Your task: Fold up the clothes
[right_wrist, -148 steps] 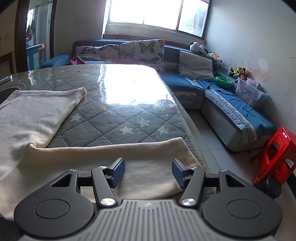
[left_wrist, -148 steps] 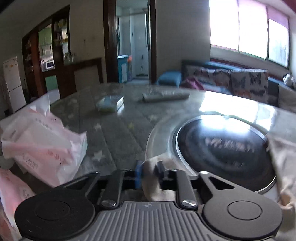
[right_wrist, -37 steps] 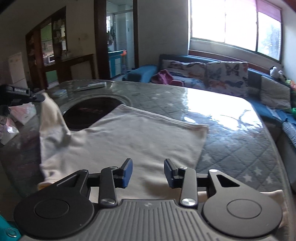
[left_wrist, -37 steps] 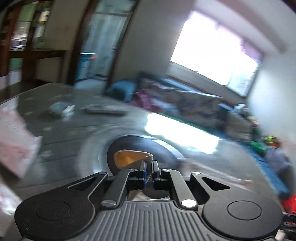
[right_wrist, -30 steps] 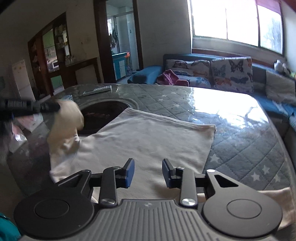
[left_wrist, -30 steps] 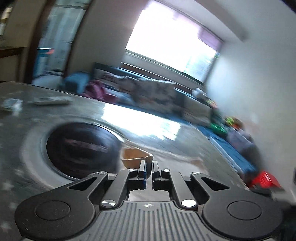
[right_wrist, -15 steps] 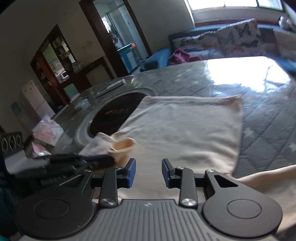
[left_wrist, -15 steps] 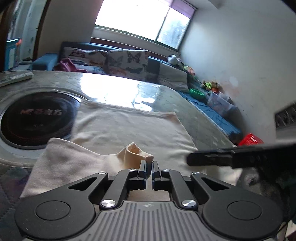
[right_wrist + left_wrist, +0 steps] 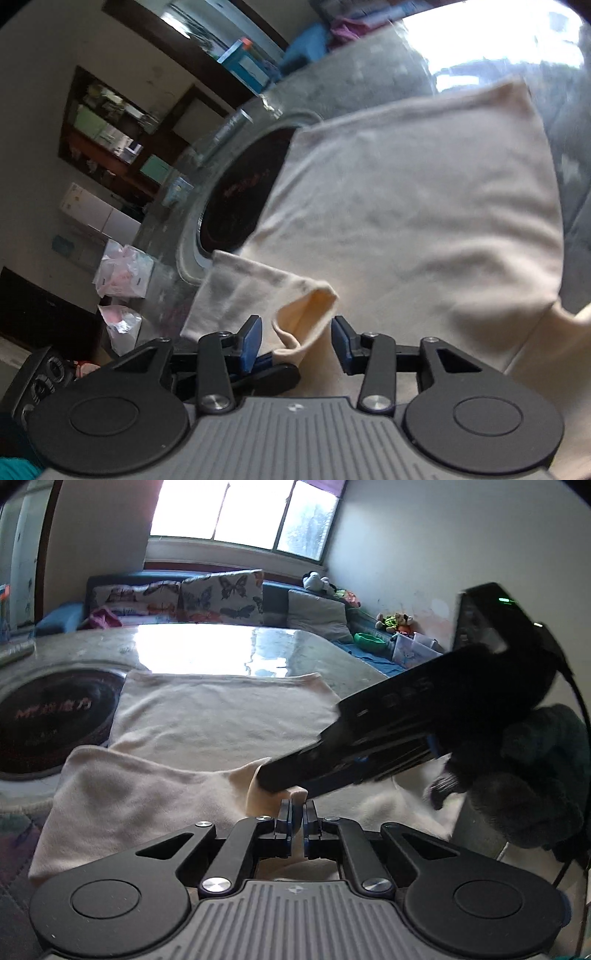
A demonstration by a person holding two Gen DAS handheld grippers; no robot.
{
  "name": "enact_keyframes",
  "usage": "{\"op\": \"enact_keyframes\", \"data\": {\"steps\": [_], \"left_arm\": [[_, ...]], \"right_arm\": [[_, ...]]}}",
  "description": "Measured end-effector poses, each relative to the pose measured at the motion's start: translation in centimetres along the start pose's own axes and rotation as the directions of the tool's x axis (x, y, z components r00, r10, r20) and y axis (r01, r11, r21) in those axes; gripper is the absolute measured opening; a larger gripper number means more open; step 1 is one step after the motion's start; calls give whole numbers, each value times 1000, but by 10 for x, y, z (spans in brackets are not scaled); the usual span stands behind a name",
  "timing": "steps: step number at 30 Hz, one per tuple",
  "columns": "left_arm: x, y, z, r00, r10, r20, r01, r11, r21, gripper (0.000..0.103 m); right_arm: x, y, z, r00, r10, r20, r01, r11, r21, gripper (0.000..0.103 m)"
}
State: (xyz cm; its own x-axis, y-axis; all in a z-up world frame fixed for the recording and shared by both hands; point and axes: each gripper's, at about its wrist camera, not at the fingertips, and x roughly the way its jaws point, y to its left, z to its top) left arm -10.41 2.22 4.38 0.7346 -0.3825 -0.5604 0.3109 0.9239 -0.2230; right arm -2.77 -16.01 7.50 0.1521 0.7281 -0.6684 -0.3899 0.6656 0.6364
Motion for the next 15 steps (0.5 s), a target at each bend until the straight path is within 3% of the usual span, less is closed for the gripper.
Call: {"op": "enact_keyframes", "data": {"steps": [7, 11, 15], "left_arm": [[1, -9, -5, 1000, -18, -2, 18, 999, 48, 6], [-1, -11, -6, 1000, -30, -5, 30, 998, 58, 11], [-13, -6, -8, 1000, -30, 6, 30, 997, 72, 19]], "right_arm": [[9, 1, -2, 999, 35, -24, -34, 999, 24, 40], [8, 6, -2, 1000, 4, -25, -4, 1000, -5, 11], [1, 10, -1, 1000, 6, 10, -6, 1000, -24, 5]]}}
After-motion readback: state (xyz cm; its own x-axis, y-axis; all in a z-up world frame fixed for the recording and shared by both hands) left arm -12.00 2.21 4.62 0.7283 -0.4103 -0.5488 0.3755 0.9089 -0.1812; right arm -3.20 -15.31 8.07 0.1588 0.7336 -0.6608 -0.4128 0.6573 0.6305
